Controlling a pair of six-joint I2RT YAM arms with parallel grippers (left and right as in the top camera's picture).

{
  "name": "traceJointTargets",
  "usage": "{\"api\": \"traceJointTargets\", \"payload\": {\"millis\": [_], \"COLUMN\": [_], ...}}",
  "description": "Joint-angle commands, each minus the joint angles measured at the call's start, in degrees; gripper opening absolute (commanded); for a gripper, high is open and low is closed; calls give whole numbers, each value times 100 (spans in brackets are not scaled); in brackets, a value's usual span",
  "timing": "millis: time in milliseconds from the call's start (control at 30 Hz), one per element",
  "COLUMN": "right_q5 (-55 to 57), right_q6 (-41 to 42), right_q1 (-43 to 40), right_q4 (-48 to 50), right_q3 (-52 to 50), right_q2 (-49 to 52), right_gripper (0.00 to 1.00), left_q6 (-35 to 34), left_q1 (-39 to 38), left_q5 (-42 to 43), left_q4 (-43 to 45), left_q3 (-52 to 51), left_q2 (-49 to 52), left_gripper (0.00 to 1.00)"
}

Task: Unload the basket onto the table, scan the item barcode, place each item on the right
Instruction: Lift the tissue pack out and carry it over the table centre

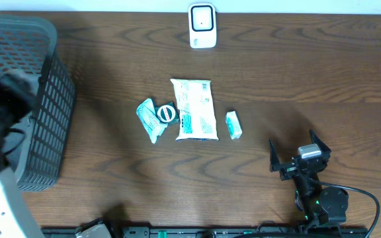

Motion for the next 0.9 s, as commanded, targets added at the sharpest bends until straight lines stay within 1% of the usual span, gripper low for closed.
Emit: {"api": "traceJointTargets", "payload": {"millis": [0,167,200,400,600,867], "right_q5": [2,2,2,2,2,2], "right_q6": [63,63,63,63,63,63], "right_q1": [39,39,39,39,39,39], "right_q4": [-24,-24,-24,-24,-24,-24], "right_q3": [-7,-7,-7,-7,-7,-7], "right_q2": [-26,-26,-26,-26,-26,-26], "right_gripper": [99,99,99,99,99,99], "left_q6": [-70,-70,-70,-68,-68,-70], "left_q1": [-820,-1860,-2258,-3224,-3904,-4411], "left_q5": [105,103,105,83,83,85], "left_q4": [-37,-44,-44,101,546,1143], "left_q3": [15,-133,-179,-184,-184,-184], "left_q2": [-13,186,345,960,1650,2496], "left_gripper": [50,51,51,51,51,51]}}
